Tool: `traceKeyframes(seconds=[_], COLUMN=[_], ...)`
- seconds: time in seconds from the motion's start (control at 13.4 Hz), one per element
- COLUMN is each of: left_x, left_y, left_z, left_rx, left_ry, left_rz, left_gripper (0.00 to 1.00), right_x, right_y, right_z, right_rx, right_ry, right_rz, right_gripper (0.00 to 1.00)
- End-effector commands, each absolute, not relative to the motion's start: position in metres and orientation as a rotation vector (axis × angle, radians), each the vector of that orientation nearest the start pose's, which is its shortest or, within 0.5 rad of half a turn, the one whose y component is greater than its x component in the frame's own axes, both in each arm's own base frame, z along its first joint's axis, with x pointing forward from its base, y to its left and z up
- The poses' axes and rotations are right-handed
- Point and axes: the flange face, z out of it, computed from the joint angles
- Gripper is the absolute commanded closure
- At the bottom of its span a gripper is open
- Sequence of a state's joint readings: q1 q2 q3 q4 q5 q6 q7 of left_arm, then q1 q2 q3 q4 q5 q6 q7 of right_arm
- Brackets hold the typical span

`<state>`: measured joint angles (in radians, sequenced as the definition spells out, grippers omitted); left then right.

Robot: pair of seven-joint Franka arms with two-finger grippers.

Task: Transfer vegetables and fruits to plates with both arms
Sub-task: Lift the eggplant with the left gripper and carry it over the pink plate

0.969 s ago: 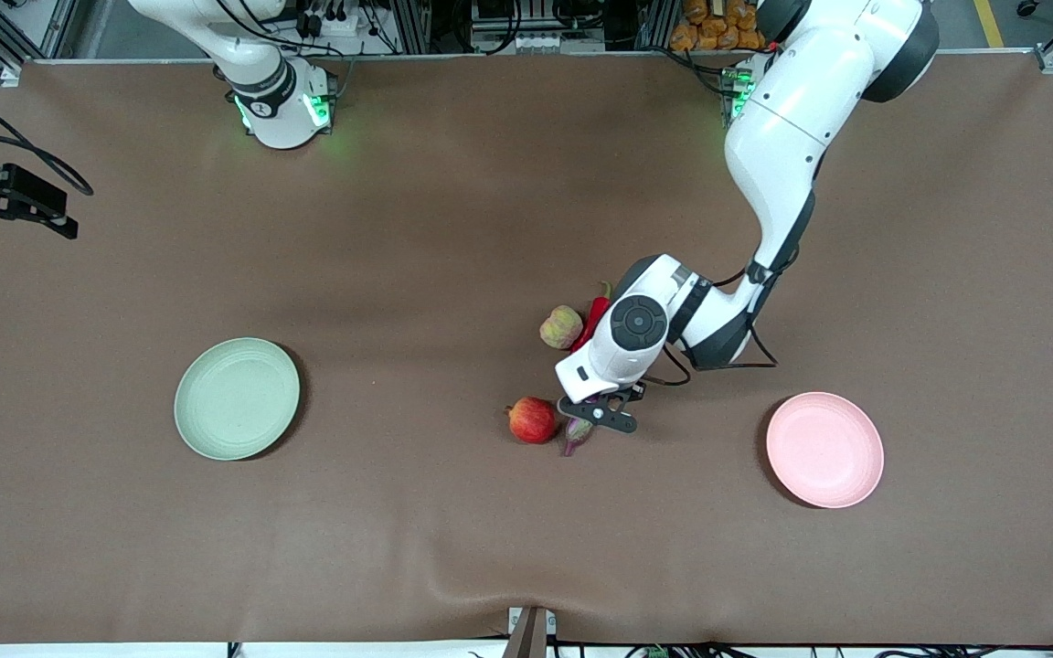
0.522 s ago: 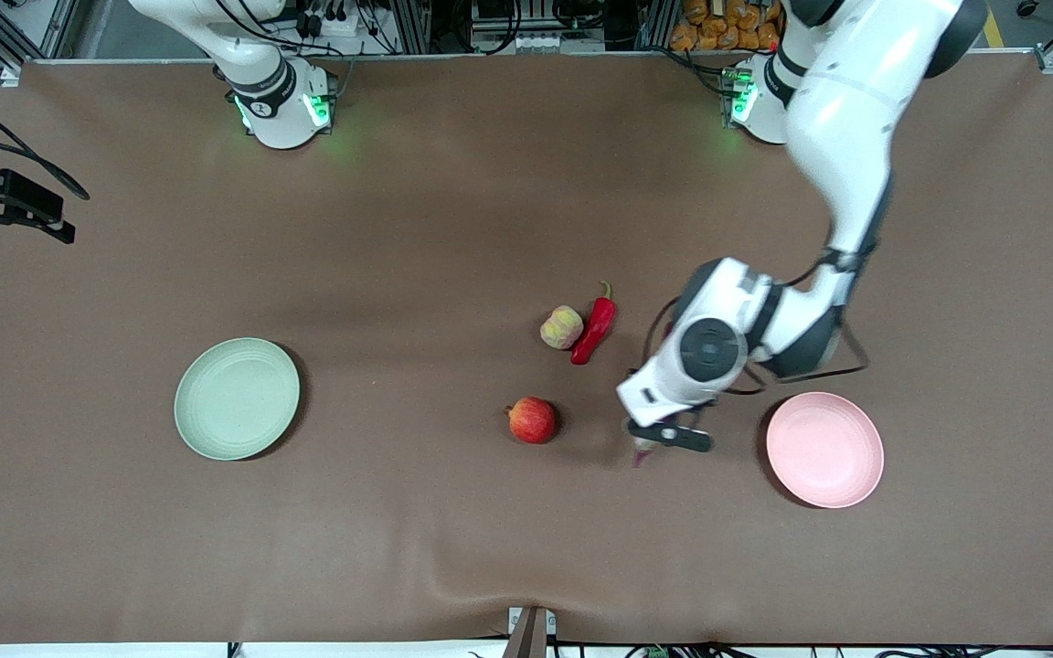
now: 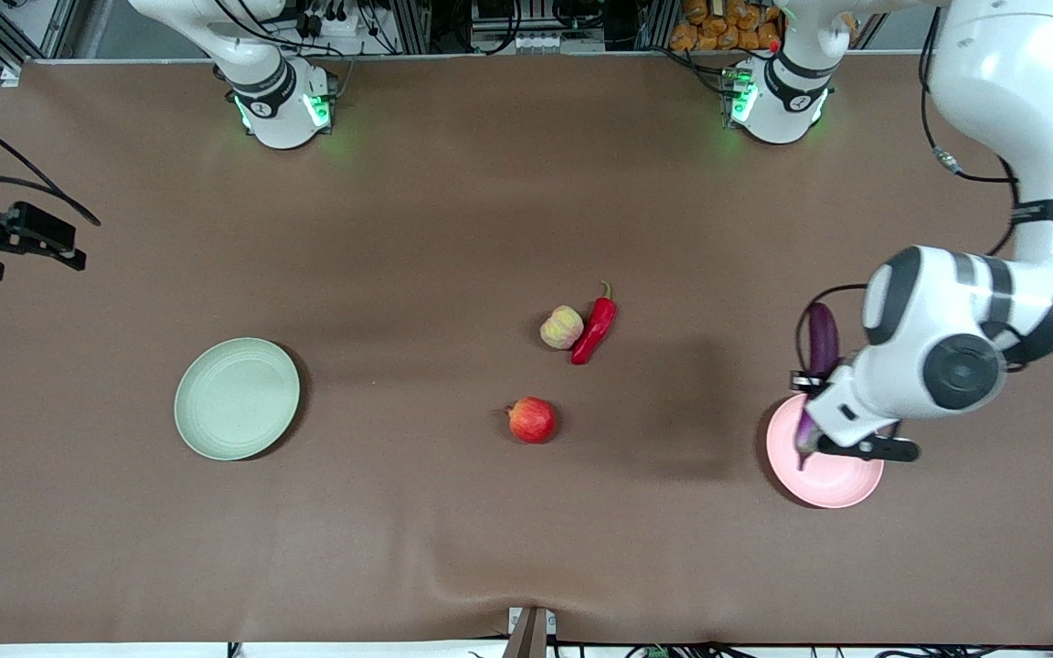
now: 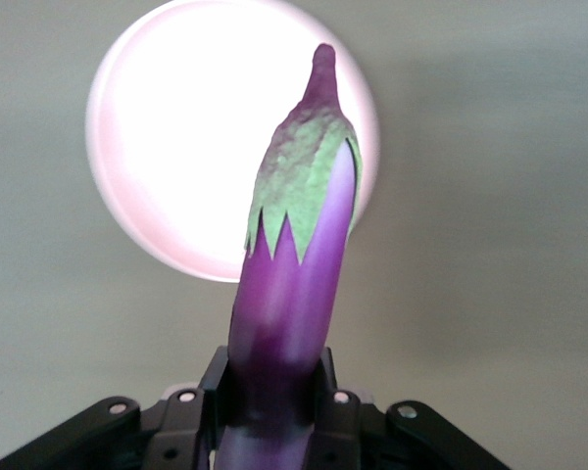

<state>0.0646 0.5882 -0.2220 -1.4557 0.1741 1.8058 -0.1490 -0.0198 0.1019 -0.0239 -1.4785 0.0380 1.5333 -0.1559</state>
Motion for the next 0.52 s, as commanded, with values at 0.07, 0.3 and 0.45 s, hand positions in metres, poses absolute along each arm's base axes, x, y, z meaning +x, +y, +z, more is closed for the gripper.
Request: traceKeyframes(seconds=[0.07,0.3,0.45], left_x=[0.689,0.699,0.704], left_y=[-0.021,-0.016,-0.015], left_z=[0.314,0.292,0.275], left_rx=[-3.095,-3.120,-3.133], left_ry=[-0.059,-0.107,-0.117], left_rz=[0.311,0.223,0.186], left_gripper=[1.00,1.00,1.00], right_x=[0.605,0.625,0.636], right_y=[-0.027,0.002,0.040], right_z=[0.563,0.542,0.524], right_rx=[-3.081,-3.073,-3.045], right_ry=[-0.159,-0.206,-0.171], right_rz=[0.163,0.124,0.106], right_gripper=[0.00,0.00,0.00])
